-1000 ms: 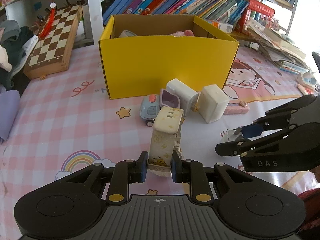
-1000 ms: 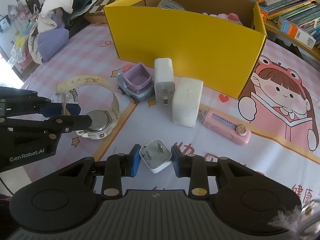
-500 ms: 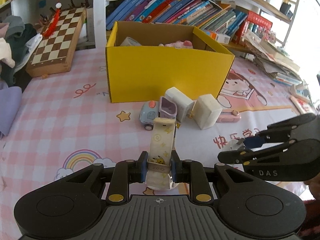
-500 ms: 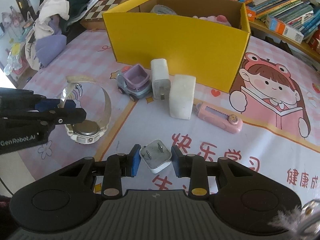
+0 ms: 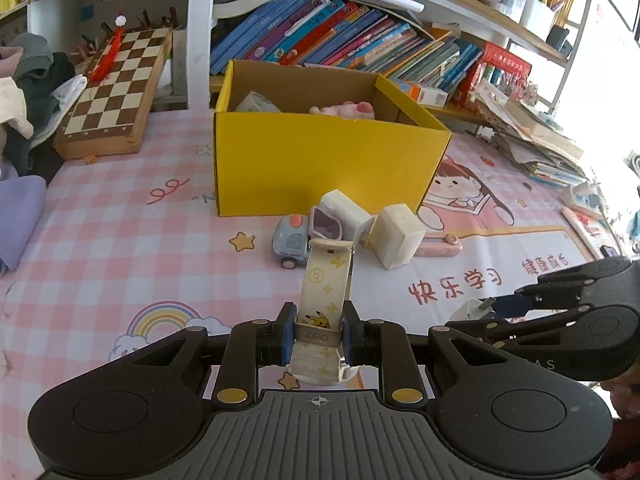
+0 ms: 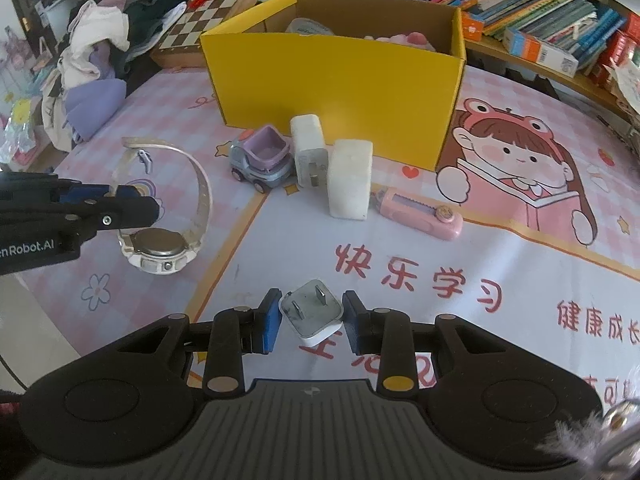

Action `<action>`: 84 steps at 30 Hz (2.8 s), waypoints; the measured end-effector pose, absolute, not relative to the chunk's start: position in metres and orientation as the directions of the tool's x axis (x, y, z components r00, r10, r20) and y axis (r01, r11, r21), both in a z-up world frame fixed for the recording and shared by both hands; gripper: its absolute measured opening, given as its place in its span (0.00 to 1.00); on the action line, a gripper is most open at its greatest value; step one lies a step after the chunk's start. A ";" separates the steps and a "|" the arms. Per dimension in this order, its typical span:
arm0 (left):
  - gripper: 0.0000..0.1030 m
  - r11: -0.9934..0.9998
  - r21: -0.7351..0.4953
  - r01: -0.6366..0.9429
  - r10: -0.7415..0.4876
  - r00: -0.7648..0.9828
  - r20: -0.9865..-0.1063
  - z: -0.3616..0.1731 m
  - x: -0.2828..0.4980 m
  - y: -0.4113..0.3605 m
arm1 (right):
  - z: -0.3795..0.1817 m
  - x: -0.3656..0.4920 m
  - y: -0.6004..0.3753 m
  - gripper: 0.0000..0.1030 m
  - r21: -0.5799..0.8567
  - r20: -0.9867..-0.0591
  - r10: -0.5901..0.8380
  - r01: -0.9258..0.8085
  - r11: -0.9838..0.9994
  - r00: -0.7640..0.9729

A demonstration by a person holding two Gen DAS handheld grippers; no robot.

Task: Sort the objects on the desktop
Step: 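Lift the watch with the left tool while the right tool closes on the white charger, then carry the watch and charger with both tools over the yellow box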

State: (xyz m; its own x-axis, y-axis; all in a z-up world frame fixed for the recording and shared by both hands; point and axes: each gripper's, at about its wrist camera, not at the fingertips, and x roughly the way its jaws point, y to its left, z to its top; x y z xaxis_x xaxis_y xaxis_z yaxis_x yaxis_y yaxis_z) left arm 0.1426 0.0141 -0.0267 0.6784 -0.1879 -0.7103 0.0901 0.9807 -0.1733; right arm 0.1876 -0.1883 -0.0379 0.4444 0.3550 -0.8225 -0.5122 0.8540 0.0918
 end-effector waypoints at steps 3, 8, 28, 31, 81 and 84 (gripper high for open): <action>0.21 0.977 -0.192 0.088 -0.200 0.683 -0.703 -0.024 0.140 0.019 | -0.034 0.184 -0.195 0.30 0.101 -0.818 0.348 -0.481 0.871 0.457; 0.21 0.975 -0.201 0.093 -0.208 0.693 -0.690 -0.019 0.136 0.023 | -0.029 0.180 -0.206 0.30 0.118 -0.815 0.332 -0.425 0.898 0.475; 0.21 0.966 -0.212 0.150 -0.250 0.761 -0.599 0.024 0.144 0.026 | 0.009 0.180 -0.210 0.30 0.126 -0.774 0.356 -0.424 0.897 0.523; 0.21 0.964 -0.214 0.156 -0.254 0.772 -0.583 0.032 0.150 0.027 | 0.019 0.186 -0.209 0.30 0.116 -0.764 0.363 -0.441 0.890 0.533; 0.21 0.980 -0.173 0.095 -0.176 0.815 -0.552 0.049 0.321 0.027 | 0.066 0.385 -0.157 0.30 0.013 -0.699 0.461 -0.634 0.773 0.547; 0.21 0.982 -0.168 0.090 -0.171 0.802 -0.572 0.040 0.329 0.027 | 0.060 0.396 -0.152 0.30 0.006 -0.709 0.457 -0.643 0.766 0.537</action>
